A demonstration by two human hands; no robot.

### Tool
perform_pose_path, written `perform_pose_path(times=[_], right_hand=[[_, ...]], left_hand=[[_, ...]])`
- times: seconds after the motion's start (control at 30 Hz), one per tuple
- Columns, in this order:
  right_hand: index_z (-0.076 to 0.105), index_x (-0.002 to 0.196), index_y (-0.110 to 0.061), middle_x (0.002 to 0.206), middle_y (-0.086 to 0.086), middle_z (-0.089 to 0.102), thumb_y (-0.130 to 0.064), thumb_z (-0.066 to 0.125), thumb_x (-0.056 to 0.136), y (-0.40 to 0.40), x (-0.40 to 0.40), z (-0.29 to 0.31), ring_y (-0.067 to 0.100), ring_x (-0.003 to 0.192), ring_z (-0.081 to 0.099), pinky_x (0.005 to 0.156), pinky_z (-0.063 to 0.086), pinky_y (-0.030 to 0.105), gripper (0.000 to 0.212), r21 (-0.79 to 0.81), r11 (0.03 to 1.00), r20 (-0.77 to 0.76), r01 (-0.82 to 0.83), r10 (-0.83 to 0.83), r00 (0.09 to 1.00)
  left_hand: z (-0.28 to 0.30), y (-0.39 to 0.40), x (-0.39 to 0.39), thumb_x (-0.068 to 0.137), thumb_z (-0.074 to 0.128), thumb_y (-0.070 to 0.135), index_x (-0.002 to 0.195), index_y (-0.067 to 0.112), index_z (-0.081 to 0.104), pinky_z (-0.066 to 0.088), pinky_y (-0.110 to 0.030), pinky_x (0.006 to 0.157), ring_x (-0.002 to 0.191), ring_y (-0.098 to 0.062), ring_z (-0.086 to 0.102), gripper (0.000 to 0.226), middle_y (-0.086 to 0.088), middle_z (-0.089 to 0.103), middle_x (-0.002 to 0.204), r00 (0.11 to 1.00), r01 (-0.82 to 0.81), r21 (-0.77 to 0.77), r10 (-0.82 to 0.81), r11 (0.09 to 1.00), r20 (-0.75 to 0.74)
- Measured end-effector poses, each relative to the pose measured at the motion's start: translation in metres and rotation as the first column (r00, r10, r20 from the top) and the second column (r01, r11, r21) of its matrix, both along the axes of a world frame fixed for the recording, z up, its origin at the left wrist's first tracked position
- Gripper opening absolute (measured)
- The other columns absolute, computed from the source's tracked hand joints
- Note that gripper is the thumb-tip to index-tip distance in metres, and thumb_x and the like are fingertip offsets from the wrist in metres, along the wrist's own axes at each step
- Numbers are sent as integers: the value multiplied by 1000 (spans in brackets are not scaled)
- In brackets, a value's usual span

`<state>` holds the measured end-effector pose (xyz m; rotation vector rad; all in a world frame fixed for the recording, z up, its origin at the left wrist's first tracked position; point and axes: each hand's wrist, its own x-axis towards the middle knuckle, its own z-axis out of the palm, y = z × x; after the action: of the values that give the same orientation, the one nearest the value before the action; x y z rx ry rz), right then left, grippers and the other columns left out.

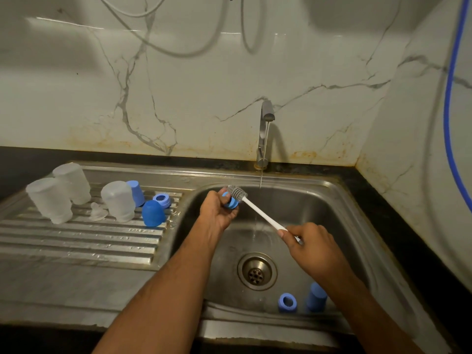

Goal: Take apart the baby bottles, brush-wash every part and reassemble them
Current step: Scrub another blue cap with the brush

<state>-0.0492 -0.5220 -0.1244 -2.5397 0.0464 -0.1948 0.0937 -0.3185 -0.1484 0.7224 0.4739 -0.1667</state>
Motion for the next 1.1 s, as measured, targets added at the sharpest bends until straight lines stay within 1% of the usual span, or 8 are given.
perform_pose_path(times=[0.13,0.3,0.43,0.57,0.73,0.83,0.97,1.1], right_hand=[[62,75,-32,53,-7,54,-49,55,101,1,2,-2,8,53,57,58,54,29,32,-1,1000,14,5,-5,1000],[74,100,-28,69,-10,64,-50,54,101,7,9,-2,8,66,64,67,57,30,30,26,1000,36,7,-8,999],[73,93,-25,65,-6,62,-49,54,101,2,9,-1,10,62,63,66,59,34,32,28,999,31,20,-21,999],[67,75,-26,54,-4,55,-48,55,101,-5,0,-2,8,53,55,60,54,34,36,15,1000,-17,-8,8,1000],[73,91,-26,60,-8,60,-49,54,101,0,5,-2,8,59,61,62,55,30,31,11,1000,18,9,-9,1000],[69,80,-25,58,-5,58,-49,54,101,3,6,0,9,57,60,62,56,32,35,-2,1000,8,-4,4,1000],[71,82,-22,58,-2,60,-47,55,102,-2,5,1,8,53,58,55,51,27,35,59,998,18,25,-26,1000],[73,88,-21,60,1,62,-46,56,101,-6,2,-1,10,55,60,53,49,23,33,96,995,19,35,-38,999]], left_hand=[[4,-2,-4,94,37,-2,119,4,61,55,-43,81,109,-35,63,35,-22,63,119,1000,6,-33,-6,999,-20],[3,2,-8,88,42,-7,118,3,62,53,-36,77,101,-28,62,38,-18,62,119,999,41,41,-42,998,21],[5,-3,-8,96,45,2,125,7,64,52,-41,77,102,-28,65,35,-18,66,120,997,67,123,-72,990,41],[3,4,-3,92,41,-5,113,6,64,53,-42,77,103,-31,62,33,-18,62,119,1000,1,11,-1,1000,6],[8,-1,-18,83,48,-3,109,1,60,49,-34,72,87,-27,57,29,-20,60,111,997,76,-46,-74,996,30],[9,0,-20,82,51,0,101,0,59,48,-29,71,86,-25,54,21,-20,57,109,996,73,-105,-68,992,55],[11,0,-10,91,64,2,123,-4,60,60,-28,72,101,-28,65,33,-24,60,124,991,81,-64,-73,995,114],[10,3,-9,90,61,-8,120,-5,60,62,-39,83,114,-36,65,30,-28,61,128,986,107,-46,-100,993,134]])
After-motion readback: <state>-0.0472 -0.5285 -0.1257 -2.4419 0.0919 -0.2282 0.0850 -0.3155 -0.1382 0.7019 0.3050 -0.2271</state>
